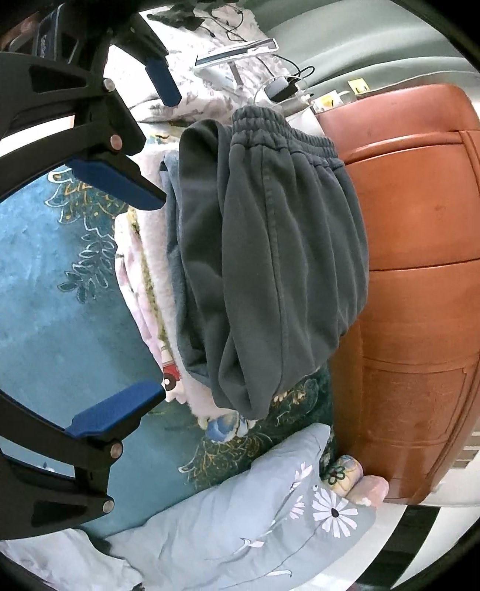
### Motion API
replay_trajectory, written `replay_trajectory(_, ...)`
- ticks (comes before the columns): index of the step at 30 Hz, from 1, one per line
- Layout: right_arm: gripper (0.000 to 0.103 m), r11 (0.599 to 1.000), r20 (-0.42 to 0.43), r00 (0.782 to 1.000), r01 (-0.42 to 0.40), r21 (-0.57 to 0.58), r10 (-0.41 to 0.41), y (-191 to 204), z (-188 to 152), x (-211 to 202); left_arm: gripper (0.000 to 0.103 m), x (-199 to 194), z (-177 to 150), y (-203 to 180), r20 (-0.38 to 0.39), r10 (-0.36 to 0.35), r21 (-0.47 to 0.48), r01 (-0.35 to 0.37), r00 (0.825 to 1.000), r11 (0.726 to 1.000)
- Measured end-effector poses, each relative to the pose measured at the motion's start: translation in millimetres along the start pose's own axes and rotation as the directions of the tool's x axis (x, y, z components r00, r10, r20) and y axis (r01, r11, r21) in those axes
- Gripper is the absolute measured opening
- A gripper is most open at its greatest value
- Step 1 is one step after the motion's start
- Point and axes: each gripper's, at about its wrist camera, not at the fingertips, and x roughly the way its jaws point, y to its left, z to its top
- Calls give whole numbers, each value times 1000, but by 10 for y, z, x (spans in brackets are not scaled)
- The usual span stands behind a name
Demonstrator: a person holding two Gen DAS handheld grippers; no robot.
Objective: Fold clothes
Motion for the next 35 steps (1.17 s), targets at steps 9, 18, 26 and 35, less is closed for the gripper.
replay_trajectory(9, 94, 1000, -30, 999, 11, -5, -11, 34, 16, 146, 103, 97, -15, 65, -11, 0, -1, 0, 1000, 1000)
replay_trajectory(18, 95, 1000, -55, 998, 9, 8, -9, 5, 18, 281, 103, 209, 3, 80, -23, -5, 0, 5, 1000, 1000)
replay_trajectory(26, 95, 1000, -74, 997, 12, 5, -12, -22, 25, 375, 103, 299, 31, 69, -29, -20, 5, 20, 999, 1000)
replay_trajectory(35, 95, 1000, -79, 997, -1, 23, 2, -63, 37, 418, 103, 350, 50, 80, -29, -40, -6, 40, 999, 999)
